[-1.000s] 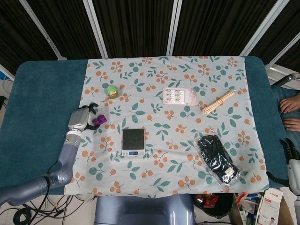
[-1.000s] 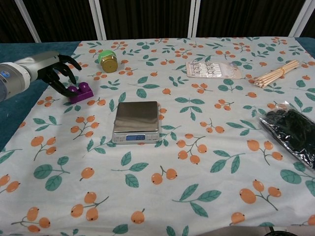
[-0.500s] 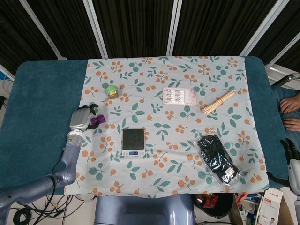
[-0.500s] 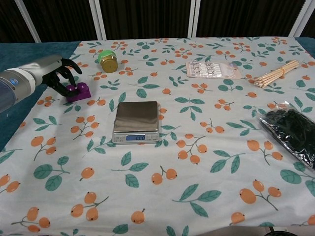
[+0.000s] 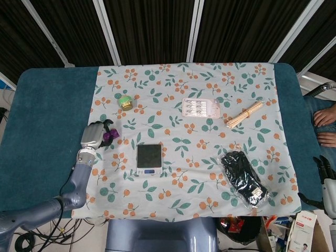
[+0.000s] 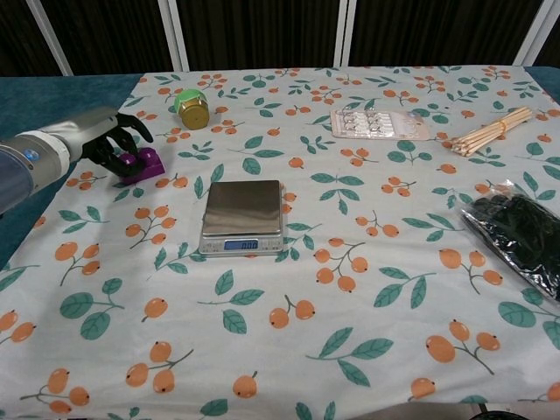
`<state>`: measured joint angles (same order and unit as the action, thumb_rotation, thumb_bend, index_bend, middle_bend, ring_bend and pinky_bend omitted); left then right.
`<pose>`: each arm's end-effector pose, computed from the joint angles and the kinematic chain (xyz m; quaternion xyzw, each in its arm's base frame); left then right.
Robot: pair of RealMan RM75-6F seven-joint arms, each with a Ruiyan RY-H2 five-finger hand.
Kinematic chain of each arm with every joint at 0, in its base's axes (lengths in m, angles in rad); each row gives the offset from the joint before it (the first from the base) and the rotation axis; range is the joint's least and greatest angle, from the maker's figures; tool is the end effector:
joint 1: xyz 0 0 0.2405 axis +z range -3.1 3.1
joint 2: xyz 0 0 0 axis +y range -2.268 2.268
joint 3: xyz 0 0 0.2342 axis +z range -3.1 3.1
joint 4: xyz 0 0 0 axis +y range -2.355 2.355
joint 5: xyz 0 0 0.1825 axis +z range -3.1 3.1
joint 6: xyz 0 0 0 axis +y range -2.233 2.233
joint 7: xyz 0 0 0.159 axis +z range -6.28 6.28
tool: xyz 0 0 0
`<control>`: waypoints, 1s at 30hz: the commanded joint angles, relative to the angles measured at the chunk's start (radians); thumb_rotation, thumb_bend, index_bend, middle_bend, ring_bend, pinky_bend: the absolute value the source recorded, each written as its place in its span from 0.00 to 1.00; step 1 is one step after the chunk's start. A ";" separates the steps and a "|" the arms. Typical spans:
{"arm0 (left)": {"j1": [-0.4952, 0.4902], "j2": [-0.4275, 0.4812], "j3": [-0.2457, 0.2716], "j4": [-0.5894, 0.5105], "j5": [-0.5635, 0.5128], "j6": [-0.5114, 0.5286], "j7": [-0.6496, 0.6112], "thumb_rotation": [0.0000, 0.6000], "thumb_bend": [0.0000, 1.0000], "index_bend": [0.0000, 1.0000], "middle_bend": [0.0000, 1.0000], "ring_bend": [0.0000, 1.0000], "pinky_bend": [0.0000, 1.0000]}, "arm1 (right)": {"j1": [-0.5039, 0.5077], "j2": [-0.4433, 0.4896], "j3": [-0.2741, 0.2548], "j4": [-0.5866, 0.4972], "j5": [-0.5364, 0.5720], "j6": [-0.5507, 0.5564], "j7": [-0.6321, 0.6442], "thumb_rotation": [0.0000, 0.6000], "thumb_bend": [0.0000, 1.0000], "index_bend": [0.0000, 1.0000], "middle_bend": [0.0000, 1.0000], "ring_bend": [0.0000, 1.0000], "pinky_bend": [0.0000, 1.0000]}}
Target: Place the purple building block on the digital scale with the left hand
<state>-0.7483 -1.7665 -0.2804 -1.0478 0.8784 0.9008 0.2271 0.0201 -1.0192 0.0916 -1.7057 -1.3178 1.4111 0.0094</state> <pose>-0.1936 0.3826 -0.0119 -0.6166 -0.4960 -0.3476 0.5030 -0.3083 -0.1769 0.2017 0.5272 -0.4552 0.3350 0.6346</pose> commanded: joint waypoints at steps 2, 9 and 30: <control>0.001 -0.004 0.003 0.013 0.003 0.008 0.014 1.00 0.44 0.28 0.50 0.23 0.25 | 0.001 0.001 0.000 -0.001 0.000 -0.001 0.002 1.00 0.08 0.04 0.01 0.17 0.19; 0.016 0.031 -0.020 -0.057 0.037 0.028 -0.048 1.00 0.44 0.29 0.50 0.23 0.25 | 0.001 0.003 -0.001 -0.004 0.000 -0.003 0.002 1.00 0.08 0.04 0.01 0.17 0.19; 0.043 0.140 0.117 -0.399 0.336 0.063 -0.090 1.00 0.44 0.29 0.50 0.23 0.25 | 0.000 0.005 0.000 -0.008 0.005 -0.001 -0.001 1.00 0.08 0.04 0.01 0.17 0.19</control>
<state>-0.7009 -1.6234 -0.1765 -1.4321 1.1982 0.9628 0.1200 0.0198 -1.0147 0.0915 -1.7139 -1.3128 1.4101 0.0081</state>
